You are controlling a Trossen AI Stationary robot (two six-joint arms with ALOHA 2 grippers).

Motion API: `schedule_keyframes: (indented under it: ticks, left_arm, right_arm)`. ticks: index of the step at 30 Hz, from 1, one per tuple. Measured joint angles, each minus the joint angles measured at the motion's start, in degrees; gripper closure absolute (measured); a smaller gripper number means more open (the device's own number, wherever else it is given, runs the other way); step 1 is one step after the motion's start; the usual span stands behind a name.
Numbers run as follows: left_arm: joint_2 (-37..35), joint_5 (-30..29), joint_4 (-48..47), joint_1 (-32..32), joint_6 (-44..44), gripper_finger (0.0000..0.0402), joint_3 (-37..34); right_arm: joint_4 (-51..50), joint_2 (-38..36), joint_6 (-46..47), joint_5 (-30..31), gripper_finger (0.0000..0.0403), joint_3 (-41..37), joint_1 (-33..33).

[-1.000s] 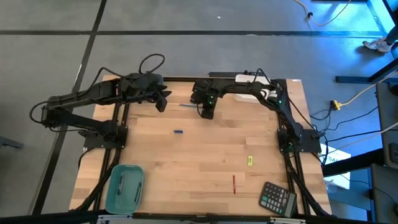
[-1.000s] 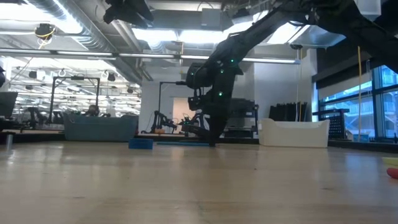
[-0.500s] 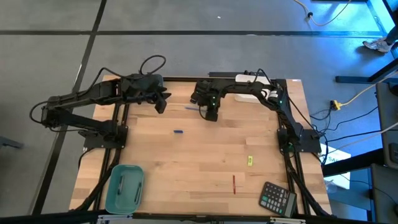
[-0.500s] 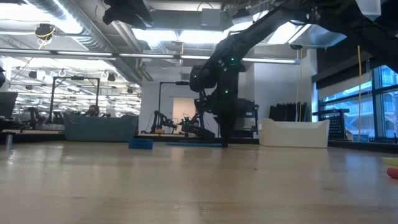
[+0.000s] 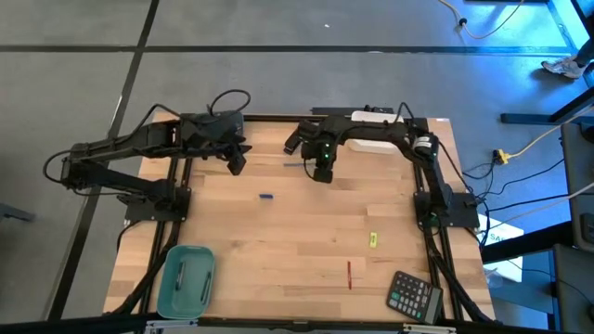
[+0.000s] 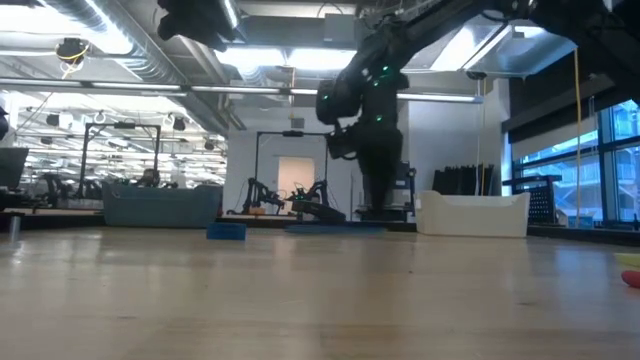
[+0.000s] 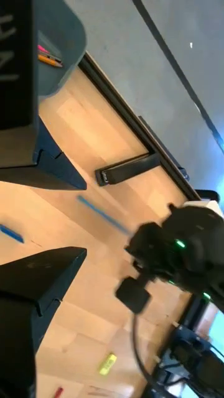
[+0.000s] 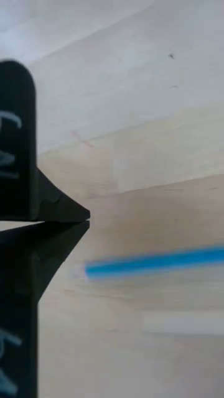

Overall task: Sort crayons/erasers/pens/pencils in bins
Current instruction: Put the blue pencil into the blue bin

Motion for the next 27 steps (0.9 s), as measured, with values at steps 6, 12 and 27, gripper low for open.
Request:
schedule_keyframes:
  ticks: [6,12,27]
  left_arm:
    - [0.00,-0.76,-2.12,-0.21,0.18,0.0250,0.00]
    - [0.00,-1.97,-2.16,-0.10,2.87,0.0250,0.00]
    - [0.00,-2.22,-2.10,2.24,2.09,0.0250,0.00]
  right_arm:
    - [7.51,-2.90,1.06,1.89,0.0399,-9.26,0.20]
    - [11.09,-3.21,-2.94,12.81,0.0378,-10.09,0.04]
    - [14.92,-1.22,-26.11,0.87,0.0313,-6.84,-8.60]
